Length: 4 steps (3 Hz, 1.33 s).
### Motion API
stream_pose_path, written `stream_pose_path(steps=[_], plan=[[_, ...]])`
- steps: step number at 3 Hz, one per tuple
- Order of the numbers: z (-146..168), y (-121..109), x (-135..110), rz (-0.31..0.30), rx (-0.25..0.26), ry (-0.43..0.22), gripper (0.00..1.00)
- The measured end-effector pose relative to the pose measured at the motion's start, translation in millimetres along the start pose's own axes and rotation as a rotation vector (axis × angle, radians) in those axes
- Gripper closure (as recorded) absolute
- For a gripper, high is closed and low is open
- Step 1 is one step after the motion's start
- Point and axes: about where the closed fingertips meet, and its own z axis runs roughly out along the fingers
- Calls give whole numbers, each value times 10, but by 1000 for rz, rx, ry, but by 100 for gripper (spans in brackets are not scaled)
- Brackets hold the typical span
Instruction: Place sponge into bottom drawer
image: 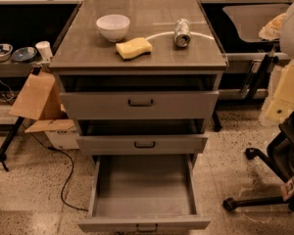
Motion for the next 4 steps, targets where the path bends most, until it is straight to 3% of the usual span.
stream_pose_path(steps=[2, 3, 4], plan=[[-10, -97, -142, 22, 22, -1, 0], [197, -443, -596, 79, 28, -33, 0], [571, -872, -1245, 184, 3, -110, 0]])
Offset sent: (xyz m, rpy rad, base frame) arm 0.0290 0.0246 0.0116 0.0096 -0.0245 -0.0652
